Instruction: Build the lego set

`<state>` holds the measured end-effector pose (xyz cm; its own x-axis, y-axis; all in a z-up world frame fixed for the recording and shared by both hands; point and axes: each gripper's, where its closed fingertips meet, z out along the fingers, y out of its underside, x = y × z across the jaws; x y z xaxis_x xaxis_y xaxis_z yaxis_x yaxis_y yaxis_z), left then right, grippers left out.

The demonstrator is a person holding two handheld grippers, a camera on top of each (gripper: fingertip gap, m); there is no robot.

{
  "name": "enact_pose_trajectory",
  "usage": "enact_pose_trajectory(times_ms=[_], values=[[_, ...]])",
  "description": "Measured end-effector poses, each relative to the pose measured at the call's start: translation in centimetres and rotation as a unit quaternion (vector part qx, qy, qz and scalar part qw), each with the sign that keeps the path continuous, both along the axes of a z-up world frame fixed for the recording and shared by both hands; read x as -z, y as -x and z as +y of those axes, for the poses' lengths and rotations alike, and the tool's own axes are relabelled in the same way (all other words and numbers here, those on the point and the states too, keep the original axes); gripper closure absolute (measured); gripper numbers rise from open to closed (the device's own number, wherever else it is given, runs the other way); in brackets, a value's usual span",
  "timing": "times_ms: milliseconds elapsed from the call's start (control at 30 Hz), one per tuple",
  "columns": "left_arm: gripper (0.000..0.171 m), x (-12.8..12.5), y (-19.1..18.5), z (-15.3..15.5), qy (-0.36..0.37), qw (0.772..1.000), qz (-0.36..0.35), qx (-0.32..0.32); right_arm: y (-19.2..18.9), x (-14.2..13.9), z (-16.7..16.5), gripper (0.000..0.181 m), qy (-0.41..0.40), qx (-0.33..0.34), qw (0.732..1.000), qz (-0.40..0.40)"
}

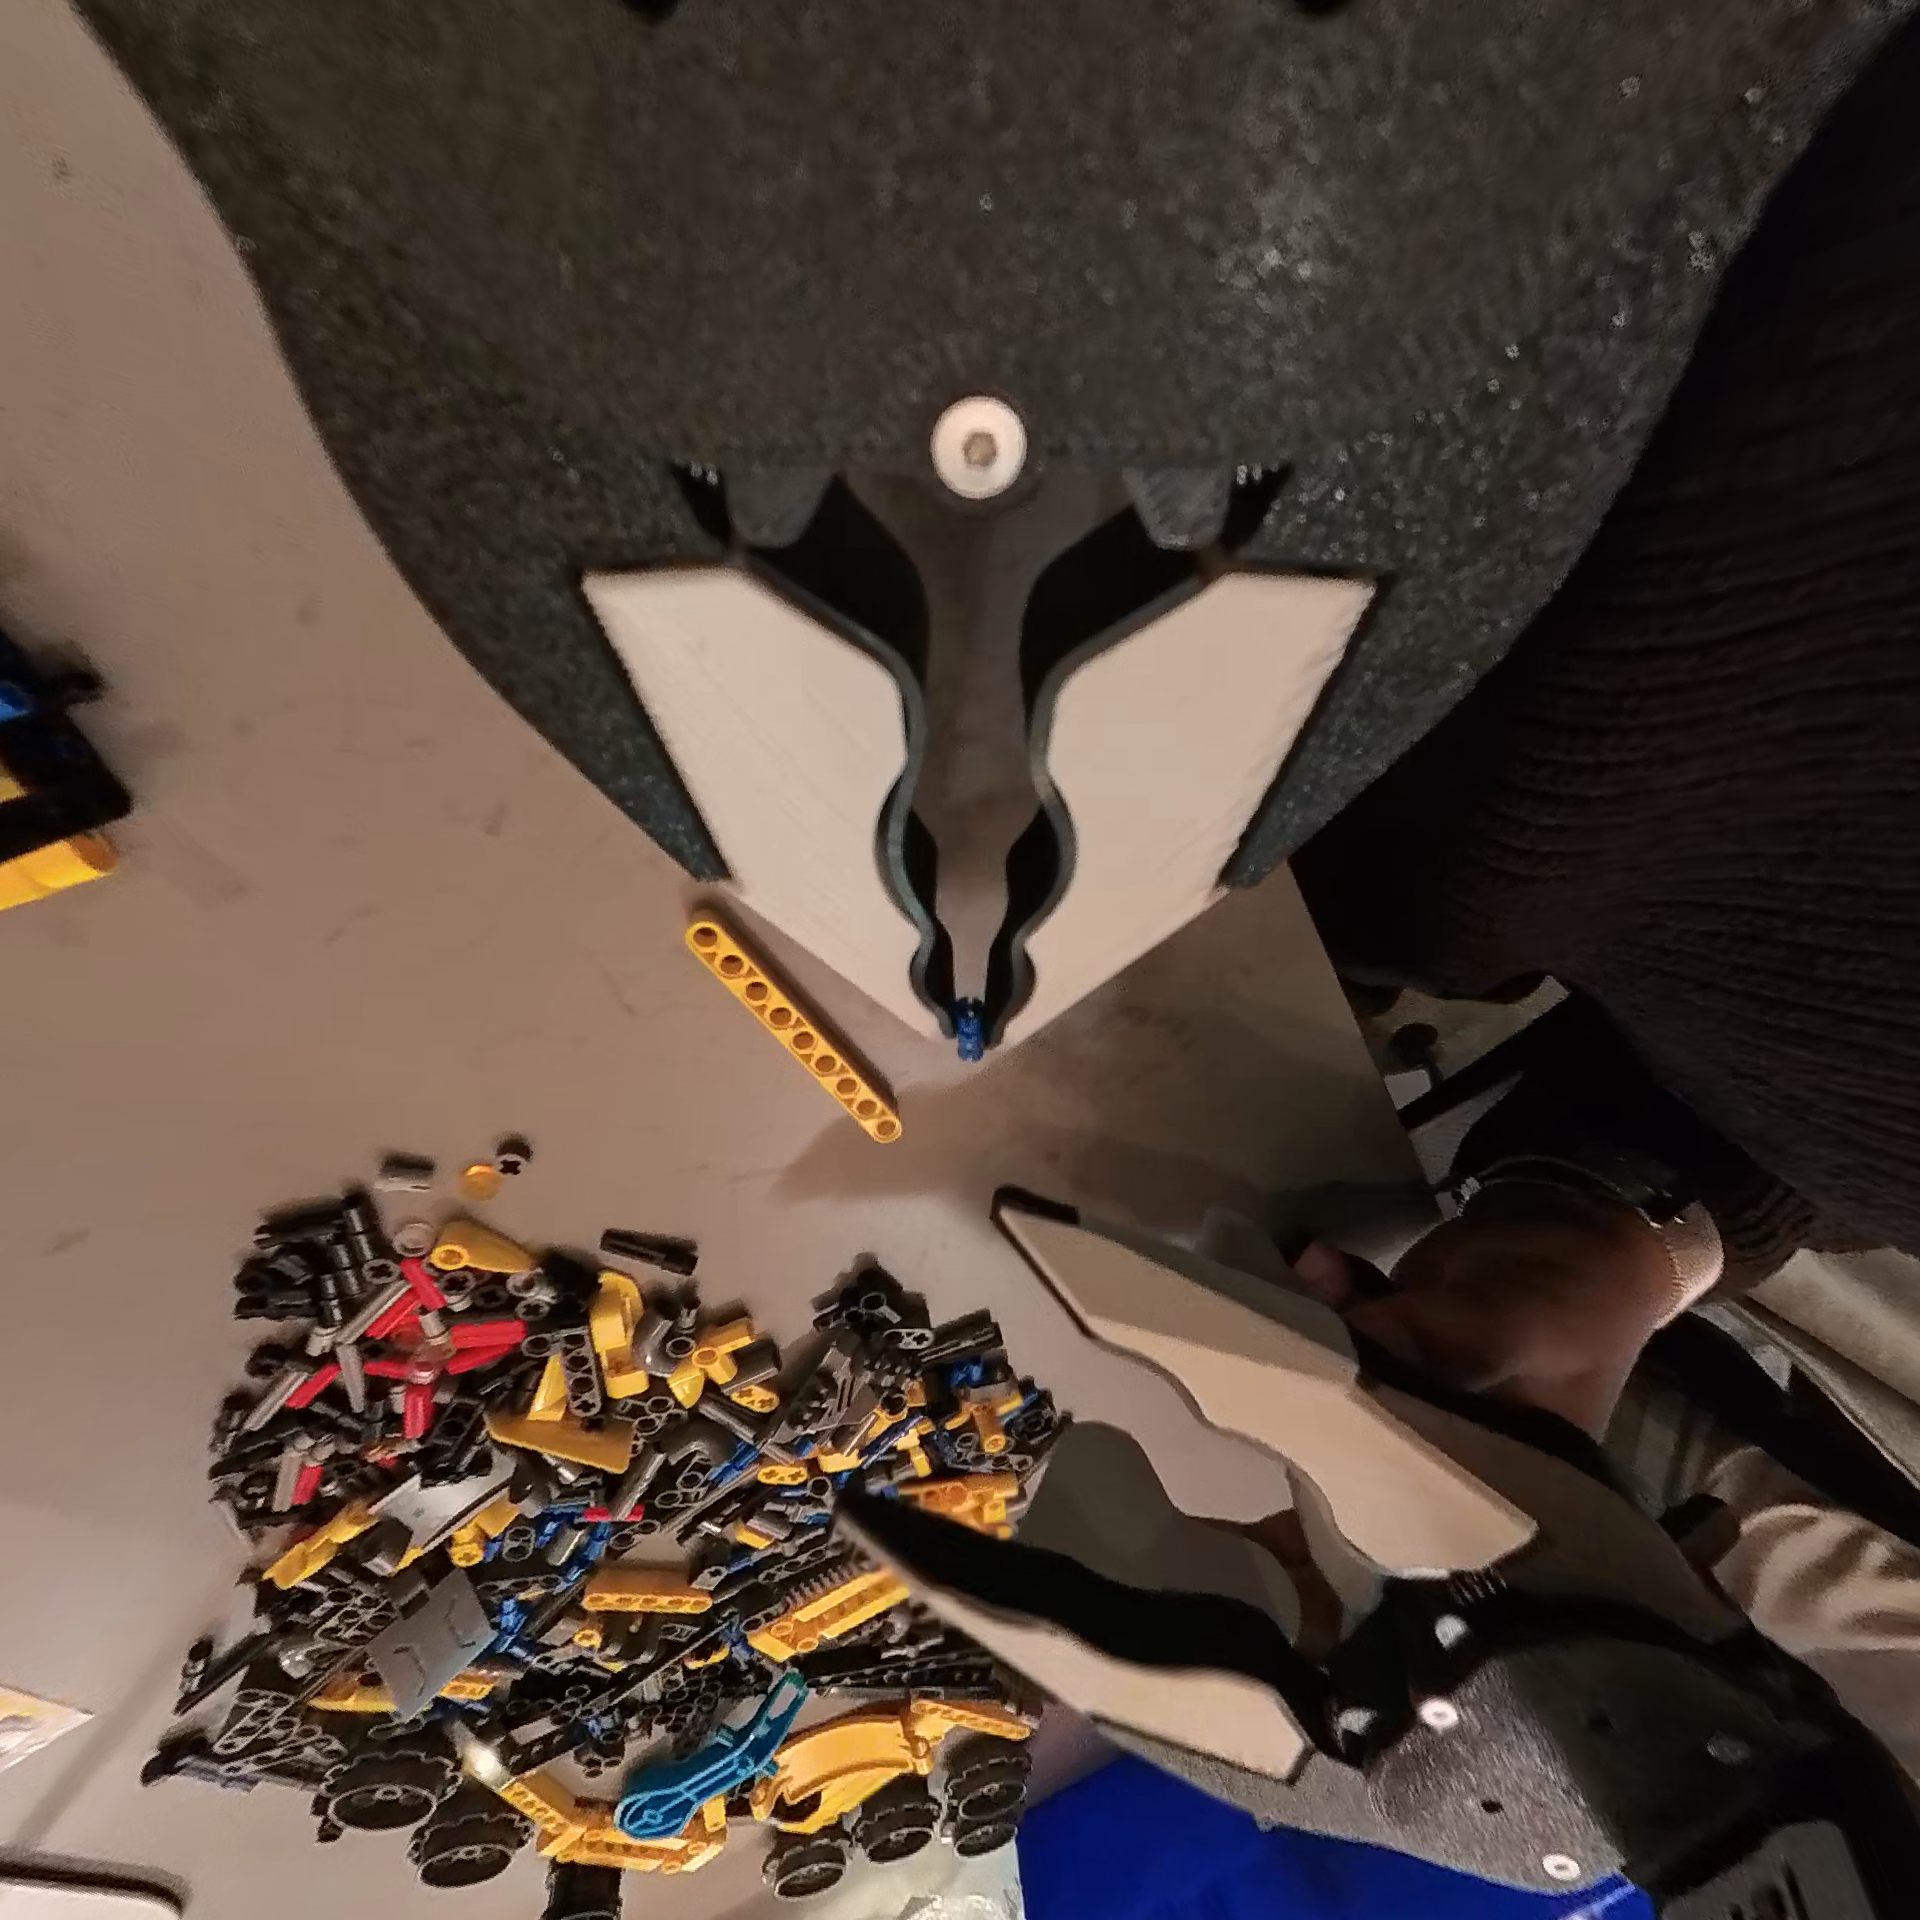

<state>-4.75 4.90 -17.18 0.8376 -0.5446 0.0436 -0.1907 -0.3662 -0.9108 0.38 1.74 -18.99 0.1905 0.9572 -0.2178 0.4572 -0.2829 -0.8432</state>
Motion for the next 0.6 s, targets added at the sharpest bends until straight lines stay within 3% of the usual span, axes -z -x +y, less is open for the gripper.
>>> enact_pose_trajectory(times_ms=[133, 333, 433, 600], values=[[0.104, 1.4, -1.1, -0.4, 0.030, 0.999, 0.035, 0.029, -0.6, -0.5, 1.3, 0.177, -0.023, 0.005, 1.000, -0.016], [0.131, 4.4, -2.2, -0.8, 0.080, 0.987, 0.125, 0.057, -1.1, -1.1, 4.2, 0.176, -0.129, -0.021, 0.988, -0.087], [0.131, 5.1, -2.6, -1.1, 0.099, 0.983, 0.137, 0.074, -0.3, -0.9, 4.2, 0.176, -0.147, -0.074, 0.979, -0.125], [0.129, 5.3, -3.2, -1.4, 0.136, 0.980, 0.097, 0.106, 0.8, 0.7, 3.6, 0.176, -0.164, -0.169, 0.952, -0.195]])
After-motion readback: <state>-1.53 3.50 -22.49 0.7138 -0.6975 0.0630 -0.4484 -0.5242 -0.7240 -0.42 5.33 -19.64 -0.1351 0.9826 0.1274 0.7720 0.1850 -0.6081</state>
